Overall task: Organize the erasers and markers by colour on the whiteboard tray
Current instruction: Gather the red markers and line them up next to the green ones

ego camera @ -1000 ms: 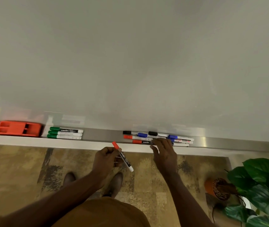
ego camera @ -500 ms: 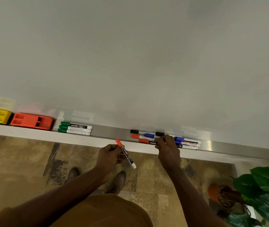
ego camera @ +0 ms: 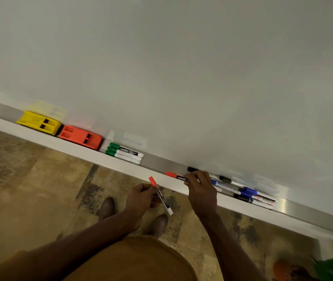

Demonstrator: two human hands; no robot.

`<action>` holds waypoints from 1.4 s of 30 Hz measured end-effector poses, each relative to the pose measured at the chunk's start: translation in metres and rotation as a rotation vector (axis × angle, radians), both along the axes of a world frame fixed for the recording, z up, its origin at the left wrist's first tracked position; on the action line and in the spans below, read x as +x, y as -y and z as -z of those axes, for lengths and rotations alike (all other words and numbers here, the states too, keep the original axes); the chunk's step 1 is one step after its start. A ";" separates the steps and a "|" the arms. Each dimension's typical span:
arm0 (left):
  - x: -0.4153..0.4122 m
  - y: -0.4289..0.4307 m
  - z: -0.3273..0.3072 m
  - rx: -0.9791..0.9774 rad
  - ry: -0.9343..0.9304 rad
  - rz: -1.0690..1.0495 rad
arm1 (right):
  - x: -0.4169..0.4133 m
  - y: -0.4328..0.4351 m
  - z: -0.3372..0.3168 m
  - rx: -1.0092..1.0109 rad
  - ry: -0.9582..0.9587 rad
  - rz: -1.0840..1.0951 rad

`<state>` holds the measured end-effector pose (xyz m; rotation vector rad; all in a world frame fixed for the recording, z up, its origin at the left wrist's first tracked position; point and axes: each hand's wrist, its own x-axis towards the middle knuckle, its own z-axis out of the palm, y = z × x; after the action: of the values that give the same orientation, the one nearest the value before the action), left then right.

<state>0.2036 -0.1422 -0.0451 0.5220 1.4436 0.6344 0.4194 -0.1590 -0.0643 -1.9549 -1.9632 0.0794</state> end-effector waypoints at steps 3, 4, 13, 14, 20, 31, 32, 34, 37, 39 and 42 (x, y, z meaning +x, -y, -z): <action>-0.011 0.001 -0.002 -0.010 -0.015 -0.024 | -0.025 -0.018 -0.001 -0.008 -0.013 -0.045; -0.014 0.001 -0.004 -0.016 -0.016 -0.034 | -0.031 -0.025 0.000 -0.018 -0.017 -0.056; -0.033 -0.001 -0.015 -0.032 -0.031 -0.074 | -0.055 -0.053 0.009 -0.101 -0.047 -0.074; -0.034 -0.001 -0.015 -0.033 -0.038 -0.073 | -0.055 -0.052 0.010 -0.108 -0.043 -0.070; -0.035 0.000 -0.014 -0.038 -0.050 -0.049 | -0.051 -0.049 0.007 -0.100 -0.051 -0.046; -0.029 0.000 0.004 -0.037 -0.018 -0.014 | 0.016 0.007 -0.015 -0.140 0.176 0.156; -0.028 0.000 0.005 -0.033 -0.023 -0.003 | 0.019 0.010 -0.015 -0.157 0.185 0.133; -0.024 0.000 0.007 -0.026 -0.018 0.004 | 0.022 0.011 -0.018 -0.178 0.186 0.092; -0.020 -0.001 0.004 -0.014 -0.006 0.006 | 0.023 0.006 -0.023 -0.223 0.215 0.072; -0.020 -0.001 0.002 -0.011 -0.001 0.013 | 0.023 0.004 -0.024 -0.233 0.229 0.061; -0.023 -0.001 0.000 -0.004 0.000 0.009 | 0.024 0.000 -0.023 -0.268 0.223 0.041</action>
<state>0.1810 -0.1408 -0.0455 0.5251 1.4416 0.6236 0.4431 -0.1593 -0.0417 -2.2593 -2.1445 0.1249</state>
